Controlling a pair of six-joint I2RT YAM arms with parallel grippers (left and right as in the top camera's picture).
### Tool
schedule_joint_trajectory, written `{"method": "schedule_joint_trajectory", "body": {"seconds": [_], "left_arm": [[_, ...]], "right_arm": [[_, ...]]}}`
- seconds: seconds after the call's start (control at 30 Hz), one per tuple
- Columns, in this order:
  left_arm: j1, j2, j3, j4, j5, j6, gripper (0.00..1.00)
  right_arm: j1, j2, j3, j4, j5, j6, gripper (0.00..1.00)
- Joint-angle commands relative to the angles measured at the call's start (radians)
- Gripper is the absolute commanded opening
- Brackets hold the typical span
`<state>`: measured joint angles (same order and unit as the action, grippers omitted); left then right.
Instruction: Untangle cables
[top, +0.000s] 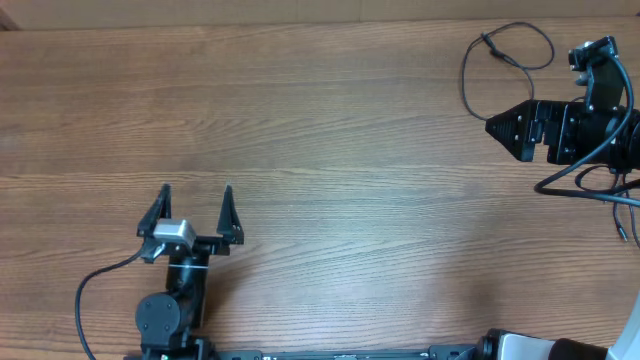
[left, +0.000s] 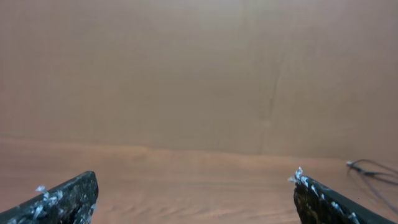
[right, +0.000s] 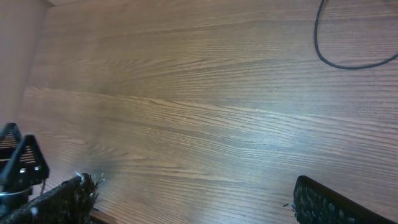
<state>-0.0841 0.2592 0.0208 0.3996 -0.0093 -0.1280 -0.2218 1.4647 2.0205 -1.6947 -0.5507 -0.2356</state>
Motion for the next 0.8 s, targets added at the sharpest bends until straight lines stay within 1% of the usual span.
{"method": "schedule_joint_trajectory", "body": {"seconds": [0.0,0.17,0.4,0.43,0.5,0.7,0.77], "left_arm": [[0.008,-0.059,-0.016,-0.05,-0.032,-0.006,1.0],[0.008,-0.123,-0.016,-0.187,-0.07,0.008,1.0],[0.013,-0.238,-0.016,-0.483,-0.06,0.151,1.0],[0.02,-0.251,-0.016,-0.476,-0.035,0.19,1.0],[0.036,-0.256,-0.016,-0.478,-0.007,0.229,1.0],[0.051,-0.257,-0.016,-0.48,0.003,0.232,1.0],[0.051,-0.257,-0.016,-0.48,0.003,0.204,1.0]], "right_arm": [[0.0,0.002,0.001,0.002,-0.012,0.004,1.0],[0.0,0.002,0.001,0.002,-0.012,0.004,1.0],[0.0,0.002,0.001,0.002,-0.012,0.004,1.0],[0.0,0.002,0.001,0.002,-0.012,0.004,1.0],[0.0,0.002,0.001,0.002,-0.012,0.004,1.0],[0.0,0.002,0.001,0.002,-0.012,0.004,1.0],[0.0,0.002,0.001,0.002,-0.012,0.004,1.0]]}}
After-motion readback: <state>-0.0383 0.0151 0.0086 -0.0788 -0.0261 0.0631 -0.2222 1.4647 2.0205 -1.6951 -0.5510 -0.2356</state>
